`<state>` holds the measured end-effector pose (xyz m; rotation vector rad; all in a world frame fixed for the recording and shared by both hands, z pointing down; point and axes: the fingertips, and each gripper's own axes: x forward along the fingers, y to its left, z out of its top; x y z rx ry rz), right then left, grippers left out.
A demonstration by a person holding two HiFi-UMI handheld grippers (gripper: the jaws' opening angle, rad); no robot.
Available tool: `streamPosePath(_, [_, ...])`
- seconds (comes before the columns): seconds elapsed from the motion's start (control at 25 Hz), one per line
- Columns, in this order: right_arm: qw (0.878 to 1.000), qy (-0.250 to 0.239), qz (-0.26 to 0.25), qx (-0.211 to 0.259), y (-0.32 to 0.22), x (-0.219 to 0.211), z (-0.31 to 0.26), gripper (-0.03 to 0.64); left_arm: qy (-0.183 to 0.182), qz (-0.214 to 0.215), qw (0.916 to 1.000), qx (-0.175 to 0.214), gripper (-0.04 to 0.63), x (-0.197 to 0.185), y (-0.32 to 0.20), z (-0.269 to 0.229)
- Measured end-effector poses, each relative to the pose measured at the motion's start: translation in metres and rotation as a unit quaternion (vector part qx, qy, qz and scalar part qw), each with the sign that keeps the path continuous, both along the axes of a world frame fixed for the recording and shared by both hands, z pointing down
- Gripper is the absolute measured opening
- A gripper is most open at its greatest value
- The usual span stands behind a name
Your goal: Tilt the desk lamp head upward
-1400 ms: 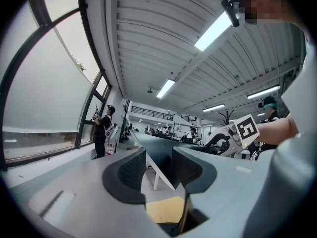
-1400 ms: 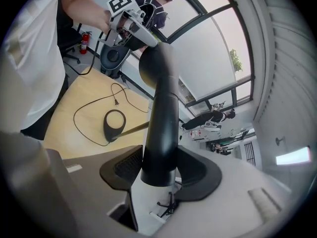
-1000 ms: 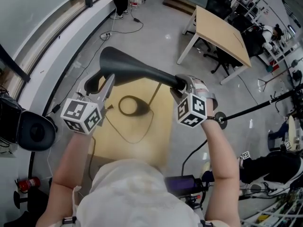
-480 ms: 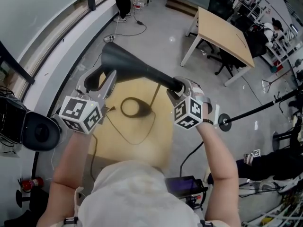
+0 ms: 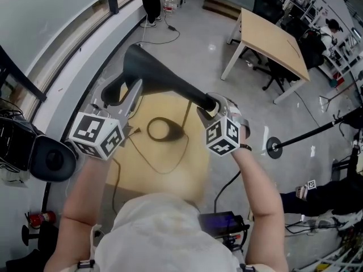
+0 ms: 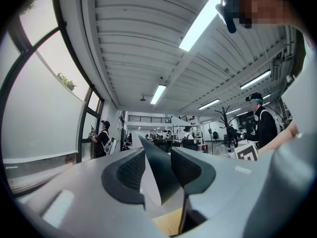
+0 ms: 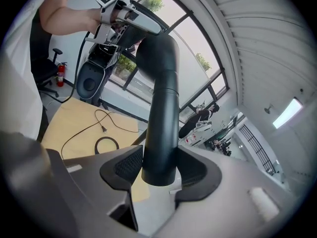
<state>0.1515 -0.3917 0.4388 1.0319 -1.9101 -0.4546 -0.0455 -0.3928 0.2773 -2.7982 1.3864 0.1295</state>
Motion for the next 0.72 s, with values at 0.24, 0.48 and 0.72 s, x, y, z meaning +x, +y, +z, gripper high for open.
streamPosePath(0.24, [0.999, -0.035, 0.0, 0.001, 0.004, -0.004, 0.003, 0.227, -0.011, 0.001, 0.9999, 0.011, 0.147, 0.007, 0.006, -0.012])
streamPosePath(0.48, [0.998, -0.065, 0.0, 0.002, 0.001, -0.006, 0.005, 0.225, -0.02, -0.004, 0.9996, 0.019, 0.147, 0.013, 0.007, -0.021])
streamPosePath(0.72, [0.995, -0.095, 0.0, -0.001, 0.001, -0.008, 0.006, 0.222, -0.027, -0.004, 0.9993, 0.025, 0.147, 0.022, 0.009, -0.03])
